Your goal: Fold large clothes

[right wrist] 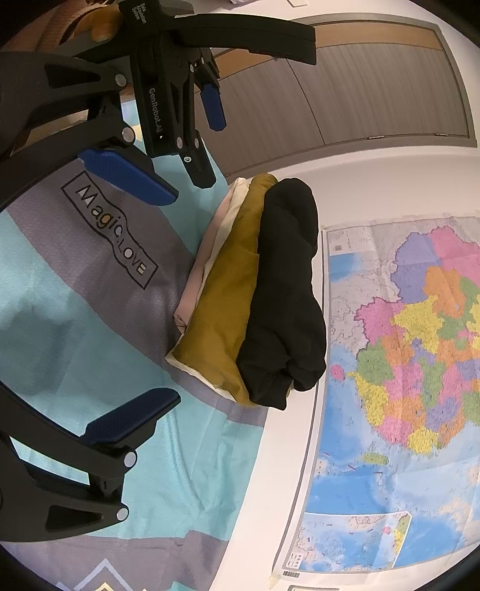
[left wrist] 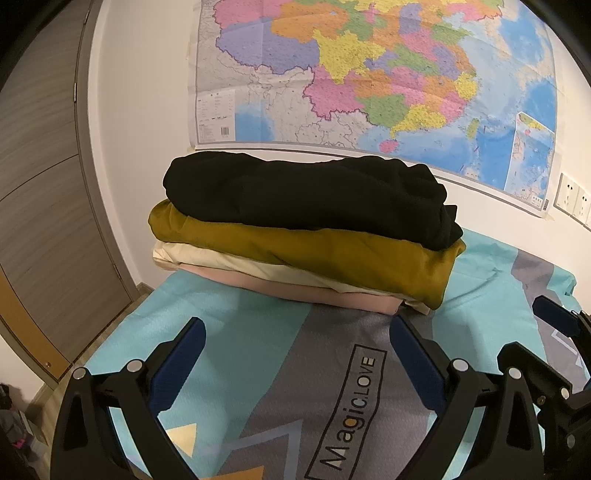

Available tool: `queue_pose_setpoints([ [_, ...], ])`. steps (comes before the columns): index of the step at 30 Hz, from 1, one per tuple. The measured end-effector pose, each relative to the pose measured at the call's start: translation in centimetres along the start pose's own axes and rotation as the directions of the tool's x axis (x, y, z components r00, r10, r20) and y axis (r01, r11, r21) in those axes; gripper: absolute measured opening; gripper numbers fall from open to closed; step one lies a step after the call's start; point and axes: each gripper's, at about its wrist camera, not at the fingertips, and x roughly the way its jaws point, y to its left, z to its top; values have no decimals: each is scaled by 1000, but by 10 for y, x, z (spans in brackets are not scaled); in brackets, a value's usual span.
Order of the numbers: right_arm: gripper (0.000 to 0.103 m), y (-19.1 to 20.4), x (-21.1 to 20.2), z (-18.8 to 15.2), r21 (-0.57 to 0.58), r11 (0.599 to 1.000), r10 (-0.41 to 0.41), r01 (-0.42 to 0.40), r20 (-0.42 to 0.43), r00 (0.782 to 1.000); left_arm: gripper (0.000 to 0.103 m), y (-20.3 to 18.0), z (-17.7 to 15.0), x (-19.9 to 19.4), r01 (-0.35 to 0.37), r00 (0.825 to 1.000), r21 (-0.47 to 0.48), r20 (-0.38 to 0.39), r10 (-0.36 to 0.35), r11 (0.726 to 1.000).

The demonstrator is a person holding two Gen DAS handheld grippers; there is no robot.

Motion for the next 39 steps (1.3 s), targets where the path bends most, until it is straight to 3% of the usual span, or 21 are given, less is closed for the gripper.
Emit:
queue_pose_setpoints([
  [39,98,-1,-11,-5,1,1000,-2,2,15,1000,96,-5,-7,-8,7,1000,2,1,-7,1000],
])
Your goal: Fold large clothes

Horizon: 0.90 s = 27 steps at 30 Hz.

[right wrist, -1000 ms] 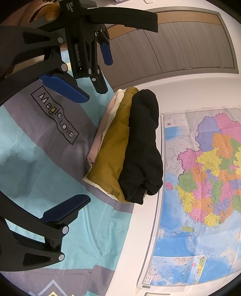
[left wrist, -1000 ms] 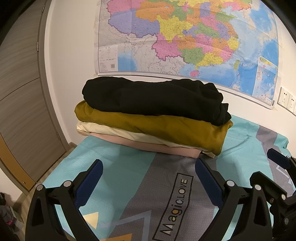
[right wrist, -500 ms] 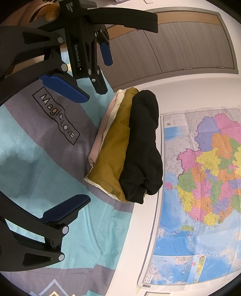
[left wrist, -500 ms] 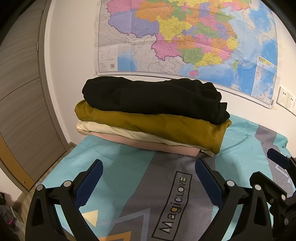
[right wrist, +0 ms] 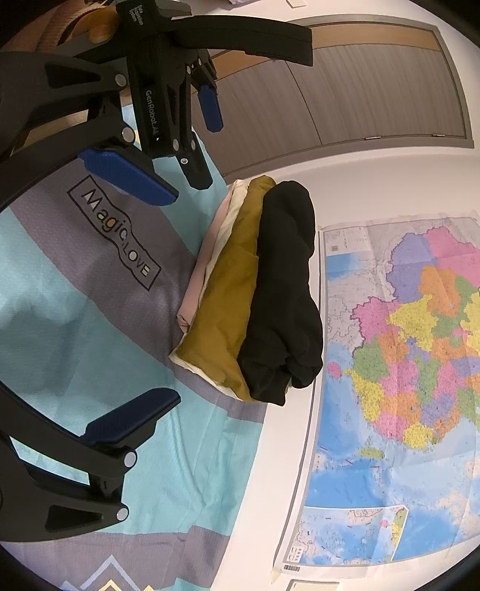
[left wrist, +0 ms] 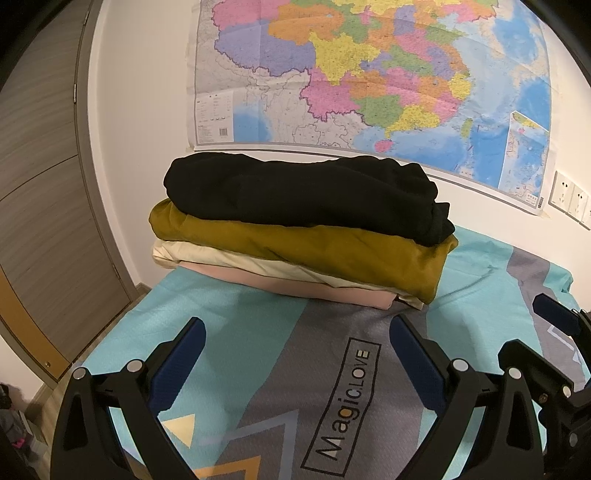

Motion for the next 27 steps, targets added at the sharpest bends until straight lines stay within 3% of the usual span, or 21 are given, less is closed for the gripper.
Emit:
queue_pose_setpoints([
  [27,98,-5,-8,-7,15,1000,-8,8,-3,1000,96,-12,-6,-1,5,1000,18,-9,-5,1000],
])
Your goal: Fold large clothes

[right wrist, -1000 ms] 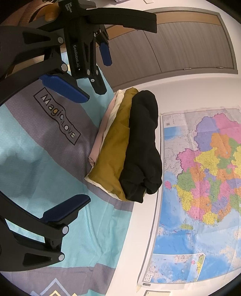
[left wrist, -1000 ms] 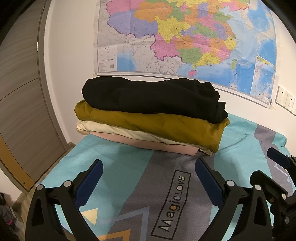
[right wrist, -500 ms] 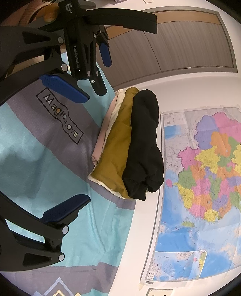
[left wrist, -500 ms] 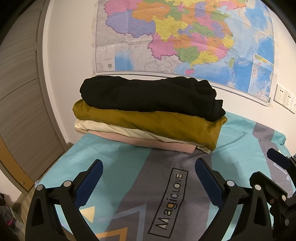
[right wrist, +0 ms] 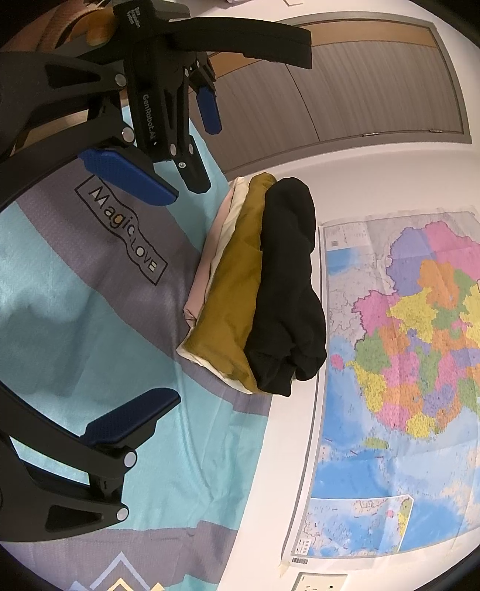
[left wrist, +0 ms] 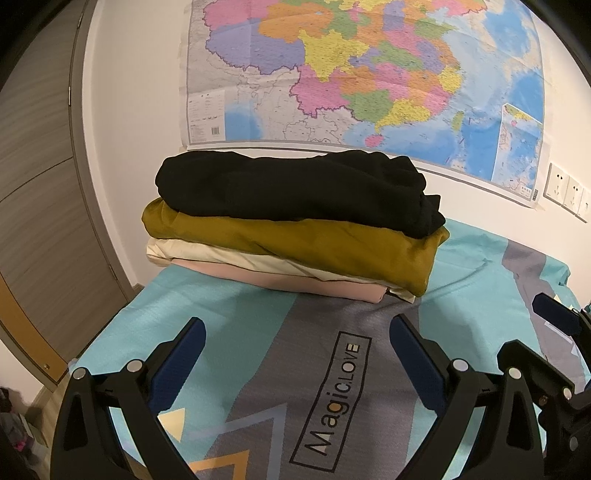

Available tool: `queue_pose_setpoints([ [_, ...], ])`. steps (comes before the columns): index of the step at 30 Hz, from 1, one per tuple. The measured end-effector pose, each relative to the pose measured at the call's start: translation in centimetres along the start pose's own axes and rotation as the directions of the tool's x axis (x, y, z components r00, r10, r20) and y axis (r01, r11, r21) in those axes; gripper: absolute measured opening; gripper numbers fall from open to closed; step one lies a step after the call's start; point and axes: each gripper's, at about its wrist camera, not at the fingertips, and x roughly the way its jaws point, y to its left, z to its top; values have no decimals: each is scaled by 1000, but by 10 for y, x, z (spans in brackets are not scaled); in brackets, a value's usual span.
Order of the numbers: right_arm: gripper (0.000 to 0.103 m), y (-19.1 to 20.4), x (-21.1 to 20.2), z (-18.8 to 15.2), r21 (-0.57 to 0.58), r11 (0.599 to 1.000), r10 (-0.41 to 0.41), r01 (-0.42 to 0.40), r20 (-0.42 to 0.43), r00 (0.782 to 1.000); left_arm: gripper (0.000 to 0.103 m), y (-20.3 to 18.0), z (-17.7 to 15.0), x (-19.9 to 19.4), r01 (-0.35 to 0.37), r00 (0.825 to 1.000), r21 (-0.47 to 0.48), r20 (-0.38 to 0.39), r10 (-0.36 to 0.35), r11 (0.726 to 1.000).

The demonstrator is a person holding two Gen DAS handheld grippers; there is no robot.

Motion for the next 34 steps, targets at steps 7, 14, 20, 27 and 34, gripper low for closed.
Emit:
queue_pose_setpoints([
  [7,98,1,-1,-1,2,1000,-4,4,-3,1000,96,-2,-2,-3,-2,1000,-1,0,2,1000],
  [14,98,1,0,-1,3,1000,-3,3,-7,1000,96,-4,-4,-3,-4,1000,-2,-3,4,1000],
  [20,98,0,0,-5,7,1000,-2,2,-10,1000,96,-8,-6,-3,-2,1000,9,2,2,1000],
  [27,98,-13,-11,-14,31,999,-38,39,-15,999,96,-34,-14,-4,42,999,60,22,-44,997],
  [34,98,-69,-31,-38,100,974,-196,204,-79,977,96,-79,-27,27,163,980,40,-126,-157,986],
])
